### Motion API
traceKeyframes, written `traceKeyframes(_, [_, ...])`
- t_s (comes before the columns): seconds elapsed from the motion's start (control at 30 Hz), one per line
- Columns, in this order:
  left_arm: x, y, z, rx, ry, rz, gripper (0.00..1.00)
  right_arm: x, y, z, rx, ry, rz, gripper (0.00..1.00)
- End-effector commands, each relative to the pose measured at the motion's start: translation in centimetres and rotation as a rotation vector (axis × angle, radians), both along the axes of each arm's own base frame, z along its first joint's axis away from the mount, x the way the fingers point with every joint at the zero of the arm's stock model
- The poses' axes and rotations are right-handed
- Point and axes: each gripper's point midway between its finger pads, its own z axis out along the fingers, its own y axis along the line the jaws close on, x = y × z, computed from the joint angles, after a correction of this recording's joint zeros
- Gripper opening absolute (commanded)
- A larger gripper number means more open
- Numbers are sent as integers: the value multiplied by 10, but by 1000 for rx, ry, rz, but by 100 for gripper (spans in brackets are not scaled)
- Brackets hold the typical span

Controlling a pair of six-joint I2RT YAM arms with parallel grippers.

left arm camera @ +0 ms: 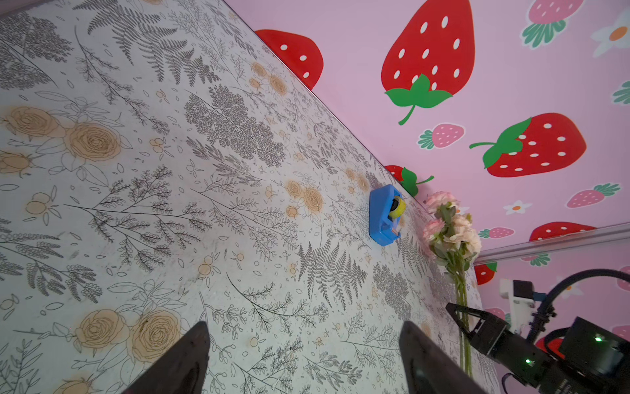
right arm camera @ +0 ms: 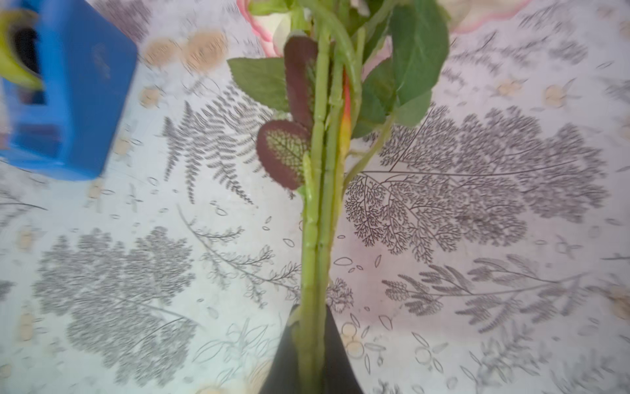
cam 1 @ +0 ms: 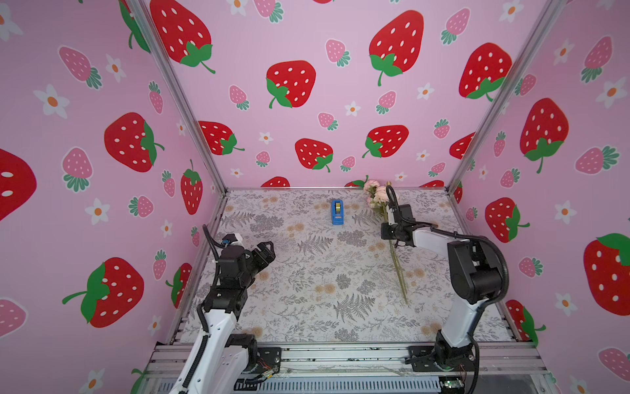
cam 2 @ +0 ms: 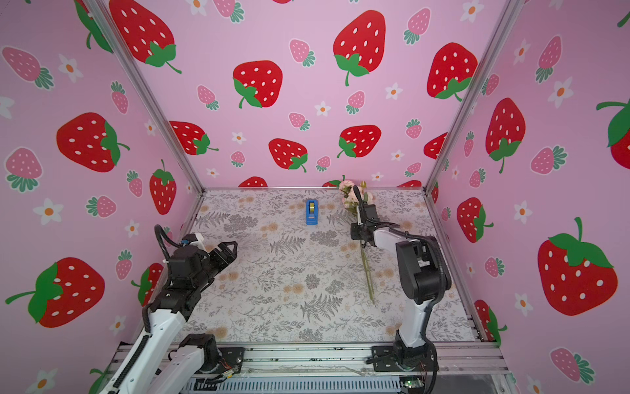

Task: Wrap bouquets with tape
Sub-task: Pick up the unwrapped bouquet from the center of the board, then place the unwrapped bouquet at the center of the board.

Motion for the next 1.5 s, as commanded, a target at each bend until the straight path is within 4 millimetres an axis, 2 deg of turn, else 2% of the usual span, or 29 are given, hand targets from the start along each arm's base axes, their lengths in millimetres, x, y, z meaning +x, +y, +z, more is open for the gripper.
traceKeyframes(0.0, [11, -14, 40, -30, -86, -75, 87, 5, 19, 85, 5, -253, 80, 0])
traceKeyframes(0.03, [14, -22, 48, -40, -106, -118, 87, 1, 29, 105, -19, -328, 126, 0])
traceKeyframes(0.1, [17, -33, 65, -53, -144, -185, 87, -11, 56, 133, -80, -462, 257, 0])
traceKeyframes(0.2, [15, -40, 91, -5, -199, -253, 87, -45, 106, 149, -162, -645, 551, 0])
traceKeyframes(0.27, [10, -39, 105, 61, -236, -275, 87, -69, 136, 145, -231, -734, 731, 0])
traceKeyframes(0.33, [5, -36, 111, 128, -271, -275, 87, -84, 161, 132, -307, -780, 891, 0])
traceKeyframes(0.43, [-3, -35, 113, 211, -351, -294, 86, -81, 185, 107, -397, -783, 1029, 0])
traceKeyframes(0.5, [-8, -32, 109, 243, -389, -285, 87, -74, 197, 79, -503, -794, 1158, 0])
traceKeyframes(0.57, [-11, -31, 104, 251, -405, -276, 86, -70, 205, 57, -575, -819, 1250, 0])
traceKeyframes(0.67, [-14, -29, 101, 266, -410, -266, 85, -75, 218, 25, -606, -798, 1434, 0])
traceKeyframes(0.87, [-14, -30, 93, 273, -390, -281, 83, -61, 219, -12, -678, -759, 1542, 0])
traceKeyframes(1.03, [-14, -35, 90, 261, -391, -307, 82, -47, 222, -19, -628, -773, 1545, 0])
traceKeyframes(1.27, [-13, -33, 87, 235, -391, -286, 80, -37, 231, -42, -610, -759, 1586, 0])
traceKeyframes(1.47, [-9, -35, 82, 209, -361, -296, 79, -20, 226, -51, -637, -722, 1539, 0])
